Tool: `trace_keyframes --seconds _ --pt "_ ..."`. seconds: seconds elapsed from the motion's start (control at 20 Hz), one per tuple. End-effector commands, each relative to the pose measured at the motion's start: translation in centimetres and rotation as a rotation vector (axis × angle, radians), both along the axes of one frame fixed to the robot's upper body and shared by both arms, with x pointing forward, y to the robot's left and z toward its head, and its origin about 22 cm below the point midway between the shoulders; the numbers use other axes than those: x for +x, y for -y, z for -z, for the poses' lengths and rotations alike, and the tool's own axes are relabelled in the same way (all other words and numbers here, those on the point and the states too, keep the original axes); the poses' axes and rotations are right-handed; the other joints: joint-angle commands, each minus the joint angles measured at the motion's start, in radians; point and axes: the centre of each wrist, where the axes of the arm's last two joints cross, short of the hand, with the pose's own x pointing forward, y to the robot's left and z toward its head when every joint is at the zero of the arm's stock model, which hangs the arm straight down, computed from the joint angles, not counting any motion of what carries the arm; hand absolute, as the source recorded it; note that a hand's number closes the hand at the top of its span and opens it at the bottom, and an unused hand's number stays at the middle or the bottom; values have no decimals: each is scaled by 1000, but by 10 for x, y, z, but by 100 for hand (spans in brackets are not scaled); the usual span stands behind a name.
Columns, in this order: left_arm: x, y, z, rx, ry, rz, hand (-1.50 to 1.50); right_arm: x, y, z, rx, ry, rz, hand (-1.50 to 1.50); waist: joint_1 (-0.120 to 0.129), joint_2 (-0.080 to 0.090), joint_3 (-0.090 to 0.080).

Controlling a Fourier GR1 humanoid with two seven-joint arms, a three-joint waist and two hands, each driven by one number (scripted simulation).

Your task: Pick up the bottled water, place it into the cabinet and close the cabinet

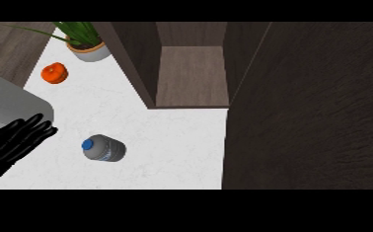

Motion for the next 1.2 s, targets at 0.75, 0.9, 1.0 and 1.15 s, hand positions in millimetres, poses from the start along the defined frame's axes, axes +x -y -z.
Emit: trace_keyframes --seconds 0.75,0.9,1.0,1.15 --pt "48 17 116 88 -80 -107 -150 -42 7 -23 -45 48 -13 -150 -19 3 -2" --pt "56 14 132 96 -93 -128 -150 -44 -1 -22 -36 45 7 -150 -14 3 -2" --pt "71 22 143 61 -120 -162 -150 -51 3 -17 -35 28 -16 -150 -24 3 -2" --pt "69 28 156 44 -70 -171 -150 -50 6 -28 -41 38 -2 -150 -12 4 -2"
